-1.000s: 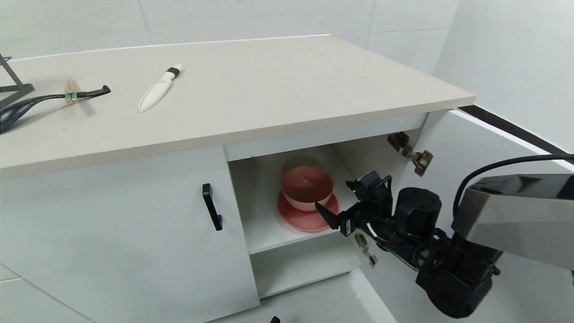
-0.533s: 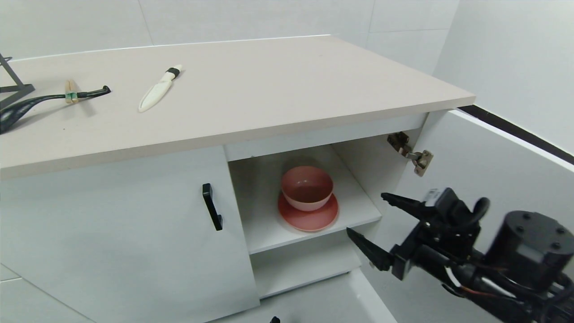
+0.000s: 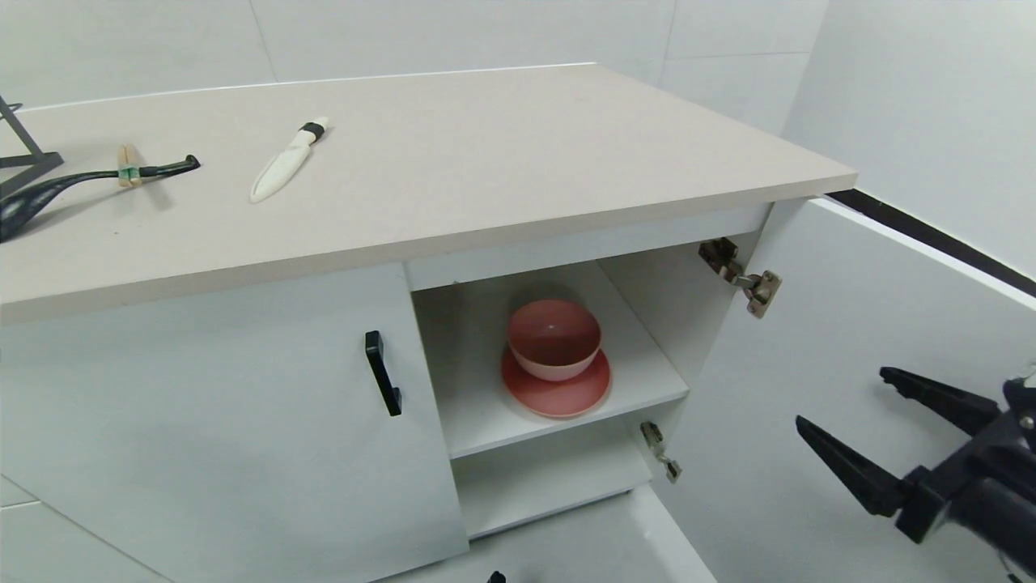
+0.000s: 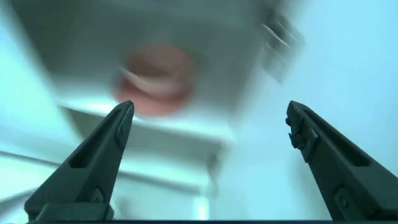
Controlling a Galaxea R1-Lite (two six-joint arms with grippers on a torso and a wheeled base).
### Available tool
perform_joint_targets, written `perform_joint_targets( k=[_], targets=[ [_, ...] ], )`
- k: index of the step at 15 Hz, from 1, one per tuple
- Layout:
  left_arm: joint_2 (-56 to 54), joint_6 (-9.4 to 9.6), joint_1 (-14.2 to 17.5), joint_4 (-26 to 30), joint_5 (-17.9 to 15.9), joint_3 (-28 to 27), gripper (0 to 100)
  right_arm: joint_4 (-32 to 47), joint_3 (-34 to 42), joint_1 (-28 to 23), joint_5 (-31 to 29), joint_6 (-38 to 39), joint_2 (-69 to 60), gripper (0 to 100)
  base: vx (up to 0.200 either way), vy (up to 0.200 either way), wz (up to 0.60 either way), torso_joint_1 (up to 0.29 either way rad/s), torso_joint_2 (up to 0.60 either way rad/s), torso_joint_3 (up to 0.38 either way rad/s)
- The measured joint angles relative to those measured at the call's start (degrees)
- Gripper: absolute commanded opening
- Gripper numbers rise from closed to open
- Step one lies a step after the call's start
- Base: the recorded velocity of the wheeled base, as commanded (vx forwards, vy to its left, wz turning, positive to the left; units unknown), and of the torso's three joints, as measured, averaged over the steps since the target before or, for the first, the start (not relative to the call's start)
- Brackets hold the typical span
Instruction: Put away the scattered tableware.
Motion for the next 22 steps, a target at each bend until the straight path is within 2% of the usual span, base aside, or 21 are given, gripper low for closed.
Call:
perform_joint_targets(
  k=[2,7,9,12,14,16,17,22],
  targets=[
    [0.0,0.0,0.0,0.0,0.0,0.0,100,10.6,0.1,-2.7,-0.3,1.7,-8.2,100,0.0,0.0,0.0,0.0,0.0,0.0],
    [0.0,0.04,0.0,0.0,0.0,0.0,100,39.6,0.2,-4.2,-0.4,6.4,-33.7,100,0.0,0.0,0.0,0.0,0.0,0.0],
    [0.0,0.06,0.0,0.0,0.0,0.0,100,48.1,0.2,-5.5,-0.4,7.2,-44.4,100,0.0,0.0,0.0,0.0,0.0,0.0],
    [0.0,0.09,0.0,0.0,0.0,0.0,100,58.3,0.2,-12.2,0.9,6.6,-57.7,100,0.0,0.0,0.0,0.0,0.0,0.0],
    [0.0,0.0,0.0,0.0,0.0,0.0,100,61.4,0.2,-15.3,3.2,7.2,-63.1,100,0.0,0.0,0.0,0.0,0.0,0.0],
    [0.0,-0.02,0.0,0.0,0.0,0.0,100,62.0,0.2,-16.2,3.6,7.1,-65.8,100,0.0,0.0,0.0,0.0,0.0,0.0],
    [0.0,-0.02,0.0,0.0,0.0,0.0,100,64.8,0.2,-16.3,3.4,6.5,-66.4,100,0.0,0.0,0.0,0.0,0.0,0.0],
    [0.0,0.0,0.0,0.0,0.2,0.0,100,65.2,0.2,-16.6,3.0,7.4,-67.6,100,-0.2,0.0,0.0,0.0,0.0,0.0]
  ],
)
